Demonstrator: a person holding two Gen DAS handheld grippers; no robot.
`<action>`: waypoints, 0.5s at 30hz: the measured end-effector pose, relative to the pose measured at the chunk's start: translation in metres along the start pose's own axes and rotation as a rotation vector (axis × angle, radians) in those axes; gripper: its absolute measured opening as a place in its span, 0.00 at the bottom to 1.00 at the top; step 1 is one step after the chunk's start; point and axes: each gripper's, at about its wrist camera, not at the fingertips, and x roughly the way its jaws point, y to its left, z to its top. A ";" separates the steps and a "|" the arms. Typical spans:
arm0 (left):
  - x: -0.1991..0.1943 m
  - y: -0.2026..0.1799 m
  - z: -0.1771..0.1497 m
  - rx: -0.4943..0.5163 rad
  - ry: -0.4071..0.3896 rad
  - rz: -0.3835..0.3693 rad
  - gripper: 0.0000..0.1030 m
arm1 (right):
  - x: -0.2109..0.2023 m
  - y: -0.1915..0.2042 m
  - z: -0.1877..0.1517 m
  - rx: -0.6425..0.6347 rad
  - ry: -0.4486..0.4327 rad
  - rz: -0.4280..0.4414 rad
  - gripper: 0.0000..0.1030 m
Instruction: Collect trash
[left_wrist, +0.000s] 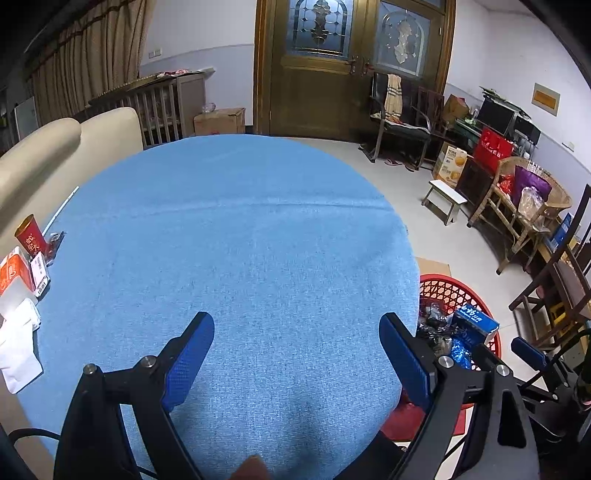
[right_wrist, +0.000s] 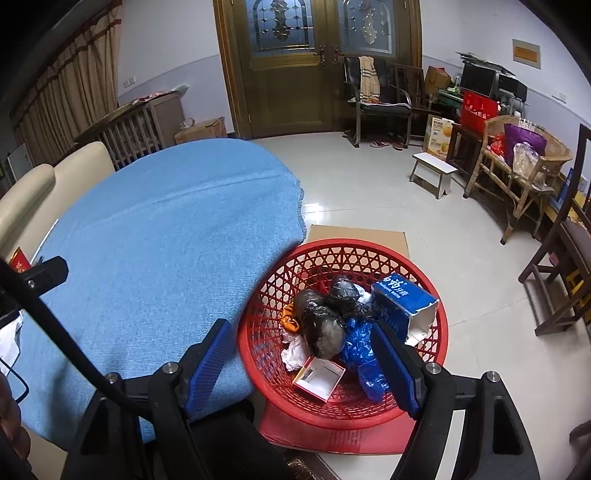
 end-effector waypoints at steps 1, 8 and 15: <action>0.000 0.000 -0.001 0.001 0.003 0.000 0.88 | 0.001 0.000 0.000 0.001 0.001 -0.001 0.78; 0.002 -0.003 -0.002 0.024 0.012 0.005 0.88 | 0.004 -0.004 -0.002 0.013 0.009 -0.013 0.78; 0.002 -0.007 -0.005 0.045 0.015 0.002 0.88 | 0.006 -0.008 -0.002 0.030 0.014 -0.025 0.78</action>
